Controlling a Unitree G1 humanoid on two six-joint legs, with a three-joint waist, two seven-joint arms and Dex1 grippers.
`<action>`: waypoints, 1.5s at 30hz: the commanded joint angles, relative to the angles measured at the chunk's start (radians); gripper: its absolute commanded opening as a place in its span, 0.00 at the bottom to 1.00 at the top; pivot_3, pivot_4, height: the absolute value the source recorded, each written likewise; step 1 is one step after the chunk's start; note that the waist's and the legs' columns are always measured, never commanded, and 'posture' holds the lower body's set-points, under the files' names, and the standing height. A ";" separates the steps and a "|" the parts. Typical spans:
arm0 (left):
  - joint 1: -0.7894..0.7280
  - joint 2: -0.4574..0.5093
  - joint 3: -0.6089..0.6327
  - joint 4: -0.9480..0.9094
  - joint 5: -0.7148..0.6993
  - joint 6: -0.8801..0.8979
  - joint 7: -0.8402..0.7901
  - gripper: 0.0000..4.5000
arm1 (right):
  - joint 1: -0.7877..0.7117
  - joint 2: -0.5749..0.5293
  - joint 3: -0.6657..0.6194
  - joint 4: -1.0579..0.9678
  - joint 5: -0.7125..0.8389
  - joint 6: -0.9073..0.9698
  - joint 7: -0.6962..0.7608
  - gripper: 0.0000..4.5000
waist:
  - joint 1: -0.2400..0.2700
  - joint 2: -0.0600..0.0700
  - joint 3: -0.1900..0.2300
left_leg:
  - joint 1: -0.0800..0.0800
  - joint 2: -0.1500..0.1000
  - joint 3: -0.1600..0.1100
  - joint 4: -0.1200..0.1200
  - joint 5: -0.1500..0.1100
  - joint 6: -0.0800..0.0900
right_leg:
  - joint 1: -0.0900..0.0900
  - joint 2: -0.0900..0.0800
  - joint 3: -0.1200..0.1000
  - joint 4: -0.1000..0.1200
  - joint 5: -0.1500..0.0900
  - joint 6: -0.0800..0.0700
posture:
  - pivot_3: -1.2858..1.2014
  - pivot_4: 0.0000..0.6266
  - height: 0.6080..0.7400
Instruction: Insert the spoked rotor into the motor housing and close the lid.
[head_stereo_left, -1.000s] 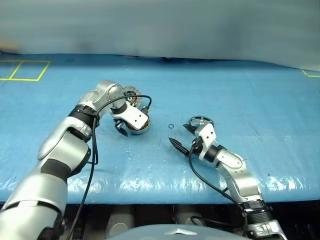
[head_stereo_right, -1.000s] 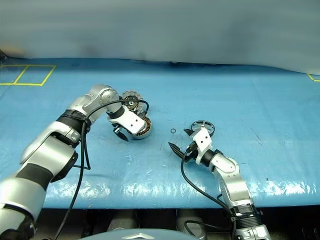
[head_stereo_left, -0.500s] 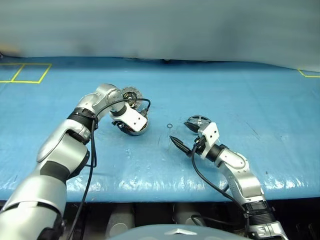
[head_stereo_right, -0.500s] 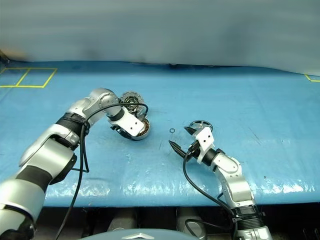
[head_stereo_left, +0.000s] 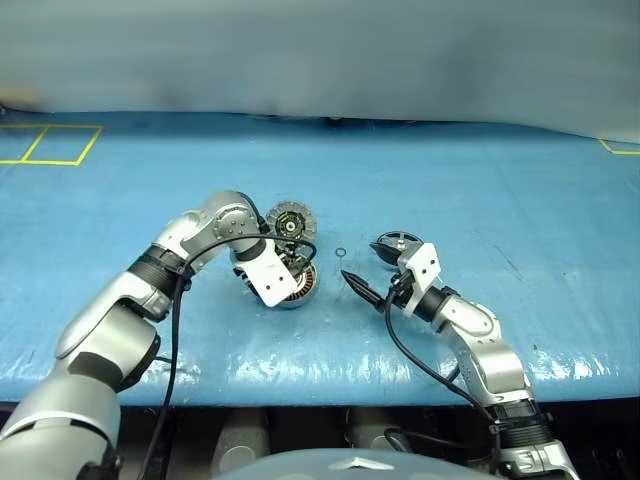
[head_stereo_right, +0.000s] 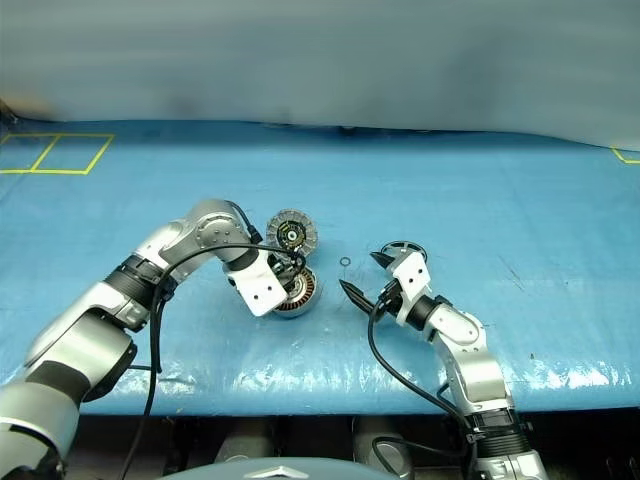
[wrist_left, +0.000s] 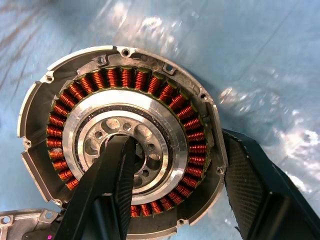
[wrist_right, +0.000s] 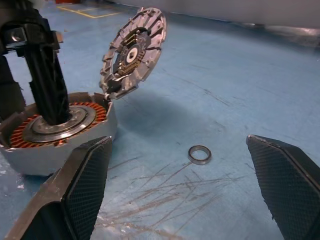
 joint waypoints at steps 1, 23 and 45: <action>0.015 0.016 0.008 -0.109 -0.023 0.099 -0.032 0.48 | -0.013 -0.002 -0.002 -0.023 0.003 -0.008 0.005 1.00 | 0.000 0.000 0.000 | 0.000 0.000 0.000 0.000 0.000 0.000 | 0.000 0.000 0.000 0.000 0.000 0.000 | 0.52 0.24 1.00; 0.033 0.033 0.026 -0.130 -0.021 0.063 0.119 0.91 | -0.027 0.007 0.016 -0.001 0.003 -0.012 0.005 1.00 | -0.001 0.000 0.000 | 0.000 0.000 0.000 0.000 0.000 0.000 | 0.000 0.000 0.000 0.000 0.000 0.000 | 0.52 0.24 1.00; 0.503 0.045 0.490 -0.503 -0.599 0.614 0.423 0.91 | -0.131 0.046 0.044 0.149 -0.104 0.050 -0.099 1.00 | -0.002 0.001 0.000 | 0.000 0.002 0.000 -0.001 0.000 0.000 | -0.002 0.001 -0.001 0.001 -0.001 -0.001 | 0.52 0.24 1.00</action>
